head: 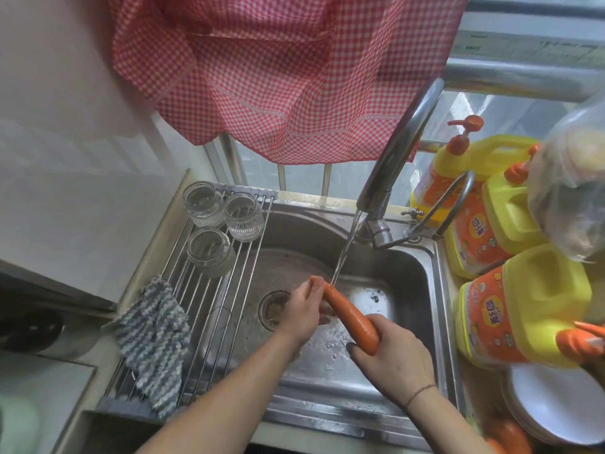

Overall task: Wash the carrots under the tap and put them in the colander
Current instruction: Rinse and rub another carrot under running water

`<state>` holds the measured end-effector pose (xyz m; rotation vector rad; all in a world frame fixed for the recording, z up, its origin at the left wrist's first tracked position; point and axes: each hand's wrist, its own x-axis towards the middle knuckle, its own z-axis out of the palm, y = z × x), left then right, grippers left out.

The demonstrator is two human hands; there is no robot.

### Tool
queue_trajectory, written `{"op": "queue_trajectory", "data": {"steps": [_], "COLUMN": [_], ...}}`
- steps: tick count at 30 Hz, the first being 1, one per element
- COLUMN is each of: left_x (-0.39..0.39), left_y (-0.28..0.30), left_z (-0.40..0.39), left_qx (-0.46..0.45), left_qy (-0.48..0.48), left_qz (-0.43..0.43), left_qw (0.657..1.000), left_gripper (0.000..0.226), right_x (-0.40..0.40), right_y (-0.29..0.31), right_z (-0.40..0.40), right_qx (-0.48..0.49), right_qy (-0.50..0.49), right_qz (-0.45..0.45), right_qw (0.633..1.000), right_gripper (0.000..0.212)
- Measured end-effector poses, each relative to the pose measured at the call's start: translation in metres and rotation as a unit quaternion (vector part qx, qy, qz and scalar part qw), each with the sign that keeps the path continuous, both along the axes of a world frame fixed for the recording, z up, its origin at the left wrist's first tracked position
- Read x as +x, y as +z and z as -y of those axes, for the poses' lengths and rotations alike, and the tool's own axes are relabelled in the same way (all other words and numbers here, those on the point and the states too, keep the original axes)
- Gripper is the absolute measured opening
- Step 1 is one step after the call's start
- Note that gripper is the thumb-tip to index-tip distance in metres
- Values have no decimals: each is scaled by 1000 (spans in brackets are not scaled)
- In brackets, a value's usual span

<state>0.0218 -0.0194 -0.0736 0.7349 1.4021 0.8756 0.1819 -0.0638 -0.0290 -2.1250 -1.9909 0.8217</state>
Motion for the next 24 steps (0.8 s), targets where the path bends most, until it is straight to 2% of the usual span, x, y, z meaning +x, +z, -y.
{"op": "queue_trajectory", "data": {"steps": [2,3,5,7,12,15,17,20,24], "left_x": [5,7,10,12,16,20,26,34,28], "left_y": [7,11,16,17,15,13,13,18,22], "left_z": [-2,-3,-5,-5,-4,-3,-4,-15,-28], "left_qx": [-13,-21,-29,-23,-21,-48,-72,-124,-169], "left_qy": [39,71,130,150,176,197,214,250,218], "left_qz": [74,138,268,330,334,339,333,339,349], "left_qw": [996,988,954,932,926,919,916,899,896], "left_gripper": [32,29,24,25,33,25,19,40,64], "right_x": [-4,-5,-5,-4,-1,-1,-1,-12,-18], "right_y": [2,2,0,-2,-4,-7,-9,-5,0], "right_z": [-1,-1,0,0,-4,-2,4,13,17], "right_qx": [23,32,38,36,30,35,72,59,-24], "right_qy": [2,-2,-13,-30,-41,-26,-1,26,47], "right_qz": [-10,-17,-26,-26,-16,16,30,26,26], "right_qw": [1000,999,999,999,999,999,997,998,998], "right_gripper": [36,39,41,40,40,45,48,45,36]}}
